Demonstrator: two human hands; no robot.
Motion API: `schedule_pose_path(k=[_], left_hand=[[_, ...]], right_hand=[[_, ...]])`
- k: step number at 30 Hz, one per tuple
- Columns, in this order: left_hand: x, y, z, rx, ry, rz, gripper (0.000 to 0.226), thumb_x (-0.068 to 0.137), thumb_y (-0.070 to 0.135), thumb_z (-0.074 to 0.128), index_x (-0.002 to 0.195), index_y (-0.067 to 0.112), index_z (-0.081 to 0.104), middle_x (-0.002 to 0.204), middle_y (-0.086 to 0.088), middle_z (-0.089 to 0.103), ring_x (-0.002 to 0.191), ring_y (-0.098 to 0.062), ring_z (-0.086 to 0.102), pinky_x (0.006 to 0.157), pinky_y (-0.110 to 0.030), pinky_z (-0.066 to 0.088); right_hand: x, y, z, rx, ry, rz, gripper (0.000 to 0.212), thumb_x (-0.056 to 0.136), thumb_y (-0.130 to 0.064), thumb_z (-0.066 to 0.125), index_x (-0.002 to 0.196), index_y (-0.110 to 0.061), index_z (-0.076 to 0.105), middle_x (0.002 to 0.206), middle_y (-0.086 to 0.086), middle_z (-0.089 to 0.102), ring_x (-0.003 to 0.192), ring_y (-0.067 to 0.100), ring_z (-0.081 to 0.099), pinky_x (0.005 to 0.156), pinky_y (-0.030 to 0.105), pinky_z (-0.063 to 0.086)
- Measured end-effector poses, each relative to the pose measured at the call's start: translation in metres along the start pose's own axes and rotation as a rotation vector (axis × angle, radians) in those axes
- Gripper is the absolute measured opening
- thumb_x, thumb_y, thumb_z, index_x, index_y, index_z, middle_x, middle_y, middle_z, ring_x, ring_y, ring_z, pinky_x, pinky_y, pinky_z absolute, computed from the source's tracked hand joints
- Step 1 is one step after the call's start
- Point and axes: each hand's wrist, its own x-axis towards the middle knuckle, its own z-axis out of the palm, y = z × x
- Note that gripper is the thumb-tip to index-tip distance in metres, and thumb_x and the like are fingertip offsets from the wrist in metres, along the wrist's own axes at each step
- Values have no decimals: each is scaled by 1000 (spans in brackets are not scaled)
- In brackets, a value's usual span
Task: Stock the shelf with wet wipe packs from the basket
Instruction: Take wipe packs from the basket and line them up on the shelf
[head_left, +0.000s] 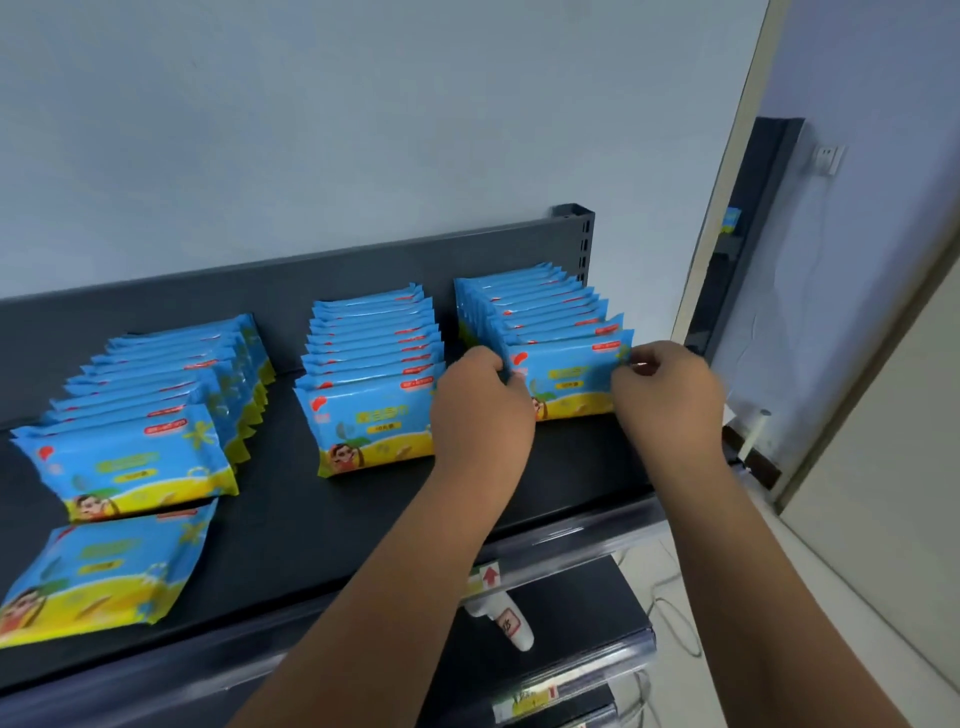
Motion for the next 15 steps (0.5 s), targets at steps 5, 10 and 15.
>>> schedule_pose_path(k=[5, 10, 15], left_hand=[[-6, 0, 1, 10, -6, -3, 10, 96, 26, 67, 95, 20, 58, 92, 5, 63, 79, -8, 59, 61, -24, 44], [-11, -2, 2, 31, -4, 15, 16, 92, 24, 70, 100, 19, 57, 95, 3, 64, 84, -13, 63, 68, -30, 50], [-12, 0, 5, 31, -11, 24, 20, 90, 21, 72, 103, 18, 56, 98, 1, 65, 89, -17, 64, 77, -41, 57]], right_hand=[[-2, 0, 3, 29, -77, -7, 36, 86, -15, 63, 122, -16, 62, 89, -9, 59, 83, 14, 55, 63, 26, 40], [-2, 3, 6, 23, -92, 8, 43, 88, -19, 65, 130, -15, 58, 98, -7, 57, 91, 16, 54, 74, 28, 39], [2, 7, 3, 79, -129, 16, 46, 87, -18, 67, 132, -18, 59, 114, -4, 66, 95, 13, 57, 72, 26, 42]])
